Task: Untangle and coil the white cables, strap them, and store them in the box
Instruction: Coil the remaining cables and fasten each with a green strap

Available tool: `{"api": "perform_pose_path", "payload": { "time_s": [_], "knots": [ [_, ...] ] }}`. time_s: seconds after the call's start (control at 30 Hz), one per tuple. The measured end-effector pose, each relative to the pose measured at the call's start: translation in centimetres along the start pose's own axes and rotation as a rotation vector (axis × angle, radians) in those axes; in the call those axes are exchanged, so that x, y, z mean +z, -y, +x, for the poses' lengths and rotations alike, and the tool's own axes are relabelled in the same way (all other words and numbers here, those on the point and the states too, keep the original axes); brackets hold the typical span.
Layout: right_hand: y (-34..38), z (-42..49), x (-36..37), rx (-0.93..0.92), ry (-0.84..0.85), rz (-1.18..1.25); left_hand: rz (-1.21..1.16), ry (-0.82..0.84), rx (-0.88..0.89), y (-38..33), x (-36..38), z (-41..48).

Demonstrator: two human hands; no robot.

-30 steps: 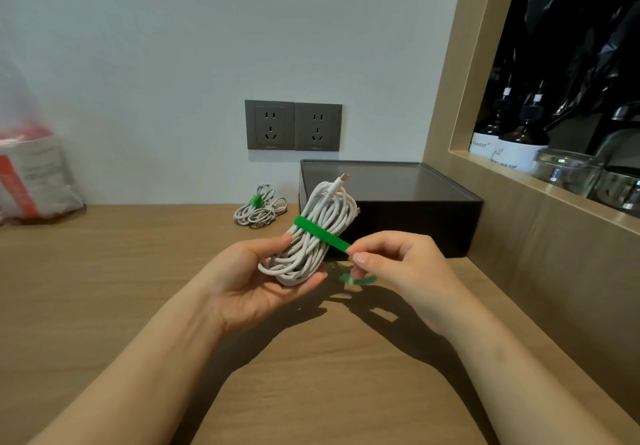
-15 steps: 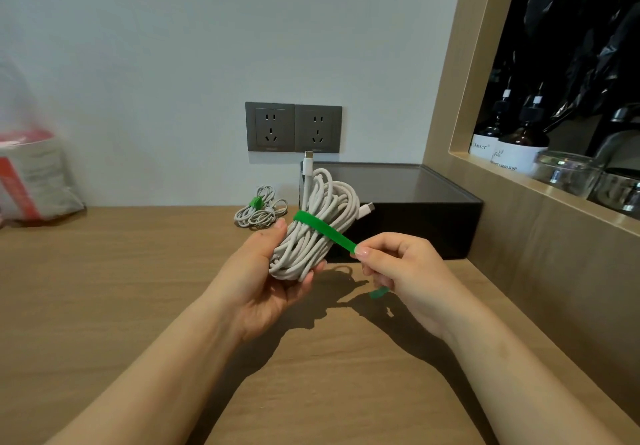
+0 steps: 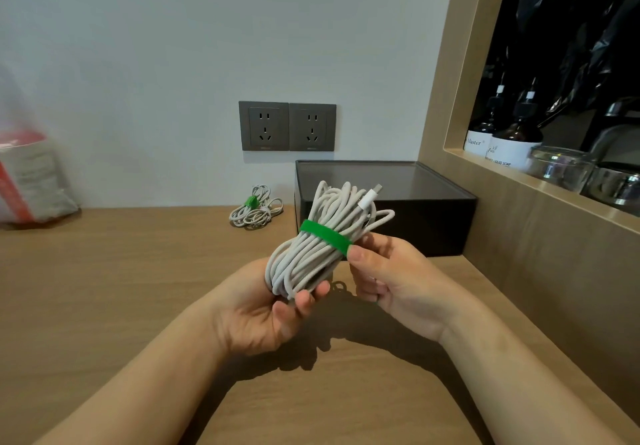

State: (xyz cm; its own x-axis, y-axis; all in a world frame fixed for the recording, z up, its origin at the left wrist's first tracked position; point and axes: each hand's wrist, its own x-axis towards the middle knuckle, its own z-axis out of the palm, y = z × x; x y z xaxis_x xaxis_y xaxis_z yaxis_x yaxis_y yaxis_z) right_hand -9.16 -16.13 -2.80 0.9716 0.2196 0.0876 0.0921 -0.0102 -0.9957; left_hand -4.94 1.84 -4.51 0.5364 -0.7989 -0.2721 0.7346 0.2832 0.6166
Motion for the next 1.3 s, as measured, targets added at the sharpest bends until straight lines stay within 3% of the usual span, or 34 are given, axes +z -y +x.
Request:
{"api": "perform_pose_path", "payload": {
  "time_s": [0.07,0.17,0.27,0.33,0.43,0.5,0.73,0.87,1.1,1.3],
  "knots": [
    [0.0,-0.1,0.0,-0.018,0.025,0.034,0.013,-0.027,-0.020,0.1,0.1,0.1],
    [0.0,0.0,0.0,-0.049,0.003,0.100,0.101,-0.205,0.063,0.3,1.0,0.5],
    [-0.6,0.9,-0.2,-0.012,-0.150,0.151,0.196,-0.383,0.328,0.5,1.7,1.2],
    [-1.0,1.3,-0.4,0.035,-0.269,0.191,0.506,-0.493,0.517,0.9,2.2,1.2],
    [-1.1,1.2,-0.5,0.052,-0.333,0.170,1.367,-0.686,0.711,2.0,1.9,1.3],
    [-1.2,1.2,-0.1,0.065,-0.326,0.122,1.612,-0.766,0.814,2.5,1.8,1.8],
    [-1.8,1.7,0.8,0.082,-0.398,0.083,1.829,-0.898,0.875,3.7,1.6,3.4],
    [-1.5,1.5,1.2,0.032,-0.425,0.026,1.734,-0.844,0.922,3.8,1.6,3.7],
    [-0.6,1.0,-0.2,-0.096,-0.475,-0.399,1.569,-0.838,0.997,2.1,0.8,2.2],
    [0.5,0.2,-0.7,-0.219,-0.387,-0.166,1.540,-0.894,0.996,1.7,0.9,1.9]
  ]
}}
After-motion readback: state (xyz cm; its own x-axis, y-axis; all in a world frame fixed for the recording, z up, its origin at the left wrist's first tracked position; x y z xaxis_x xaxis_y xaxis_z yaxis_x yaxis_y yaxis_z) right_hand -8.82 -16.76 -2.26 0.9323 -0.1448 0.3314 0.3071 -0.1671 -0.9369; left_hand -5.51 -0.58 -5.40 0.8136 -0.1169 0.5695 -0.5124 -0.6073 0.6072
